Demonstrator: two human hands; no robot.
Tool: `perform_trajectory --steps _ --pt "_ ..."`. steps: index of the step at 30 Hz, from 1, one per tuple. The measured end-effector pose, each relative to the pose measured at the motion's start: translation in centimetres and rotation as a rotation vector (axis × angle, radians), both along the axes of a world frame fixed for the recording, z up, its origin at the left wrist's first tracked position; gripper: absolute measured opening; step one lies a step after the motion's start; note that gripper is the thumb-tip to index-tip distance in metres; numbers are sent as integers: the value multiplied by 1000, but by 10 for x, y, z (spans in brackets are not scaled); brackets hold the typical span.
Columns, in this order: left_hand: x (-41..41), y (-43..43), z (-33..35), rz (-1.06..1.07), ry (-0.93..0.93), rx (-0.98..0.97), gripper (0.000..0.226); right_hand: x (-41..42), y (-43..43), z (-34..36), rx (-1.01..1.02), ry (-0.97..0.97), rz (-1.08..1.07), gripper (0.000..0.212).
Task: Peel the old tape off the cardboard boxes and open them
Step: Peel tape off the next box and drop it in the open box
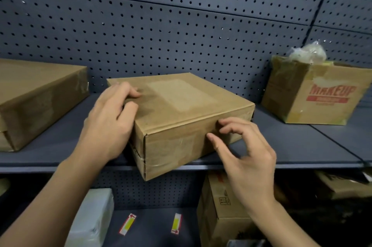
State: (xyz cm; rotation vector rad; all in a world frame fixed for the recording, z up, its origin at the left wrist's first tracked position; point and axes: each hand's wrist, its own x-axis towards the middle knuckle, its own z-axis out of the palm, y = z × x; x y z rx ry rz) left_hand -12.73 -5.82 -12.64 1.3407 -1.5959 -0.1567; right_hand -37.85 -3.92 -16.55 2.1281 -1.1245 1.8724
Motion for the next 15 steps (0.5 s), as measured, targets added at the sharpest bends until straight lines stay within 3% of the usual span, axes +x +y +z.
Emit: perform_trajectory --steps 15 --pt "-13 0 -4 72 32 -41 33 10 4 -21 -105 -9 -49 8"
